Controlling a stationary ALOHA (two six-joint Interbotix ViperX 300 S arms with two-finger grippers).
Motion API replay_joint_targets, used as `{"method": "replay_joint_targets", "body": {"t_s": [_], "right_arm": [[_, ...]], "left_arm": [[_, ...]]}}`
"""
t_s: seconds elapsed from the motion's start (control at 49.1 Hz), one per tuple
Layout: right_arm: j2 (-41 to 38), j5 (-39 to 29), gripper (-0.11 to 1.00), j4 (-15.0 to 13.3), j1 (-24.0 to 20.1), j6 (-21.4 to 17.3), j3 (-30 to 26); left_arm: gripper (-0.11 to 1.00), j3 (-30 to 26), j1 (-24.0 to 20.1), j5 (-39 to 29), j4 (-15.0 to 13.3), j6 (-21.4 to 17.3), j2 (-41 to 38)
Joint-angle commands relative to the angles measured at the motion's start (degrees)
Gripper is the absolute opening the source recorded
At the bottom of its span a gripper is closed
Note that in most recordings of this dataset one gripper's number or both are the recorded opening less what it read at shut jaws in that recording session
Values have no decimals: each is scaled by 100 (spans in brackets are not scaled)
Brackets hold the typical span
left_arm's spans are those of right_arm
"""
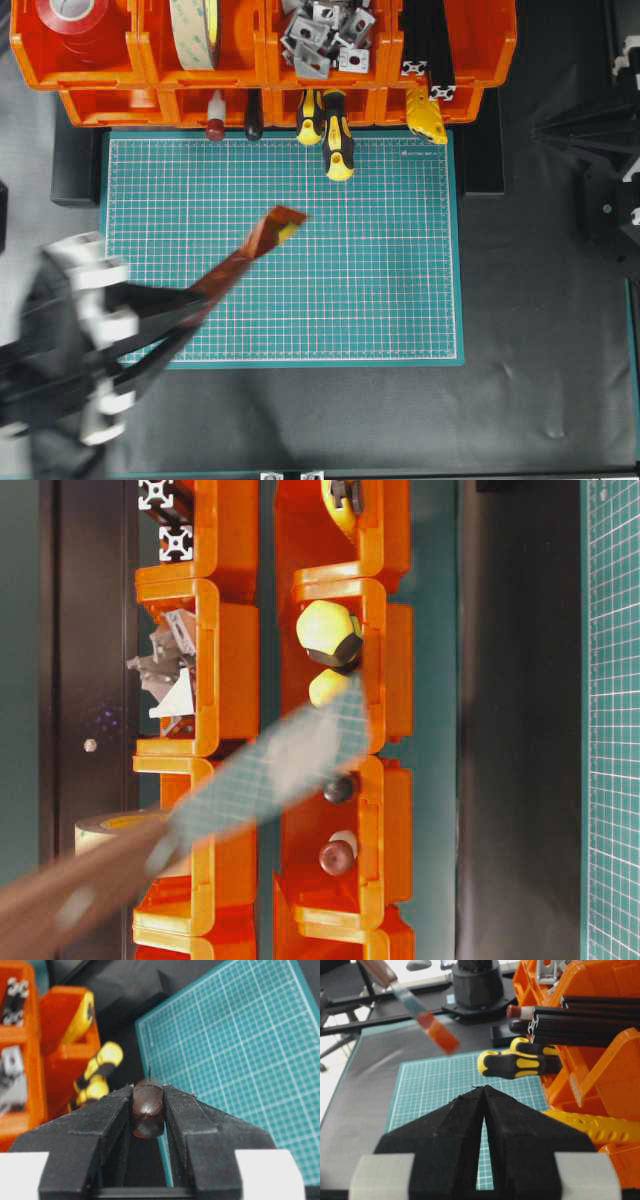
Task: Pick scraper from container rack with left arm.
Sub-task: 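Pull the scraper down and out of the rack with the left gripper, then swing the held scraper over the center of the cutting mat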
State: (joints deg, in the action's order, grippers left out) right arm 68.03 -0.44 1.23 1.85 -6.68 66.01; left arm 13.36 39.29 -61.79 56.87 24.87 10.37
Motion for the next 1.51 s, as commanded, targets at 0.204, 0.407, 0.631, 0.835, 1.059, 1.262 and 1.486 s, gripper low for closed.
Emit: {"method": "replay_joint_targets", "body": {"t_s": [0.204, 0.407, 0.631, 0.835, 1.059, 1.262, 1.486], "right_arm": [[-35, 9, -1, 44, 9, -308, -193], [-79, -53, -1, 26, 26, -352, -176], [-70, -53, -1, 35, 70, -352, -176], [-70, -53, -1, 26, 88, -352, -176], [-70, -53, -1, 26, 88, -352, -176], [-70, -62, -1, 26, 88, -360, -176], [-53, -62, -1, 26, 88, -360, -185]], "left_arm": [[21, 360, -1020, 923, 35, -563, -158], [21, 826, -1354, 1749, 35, -624, -246], [21, 888, -1547, 2145, 35, -668, -475], [21, 773, -1635, 2382, 35, -1011, -712], [21, 800, -1652, 2514, 35, -1274, -844], [21, 800, -1652, 2663, 26, -1248, -870], [21, 800, -1652, 2584, 26, -1257, -888]]}}
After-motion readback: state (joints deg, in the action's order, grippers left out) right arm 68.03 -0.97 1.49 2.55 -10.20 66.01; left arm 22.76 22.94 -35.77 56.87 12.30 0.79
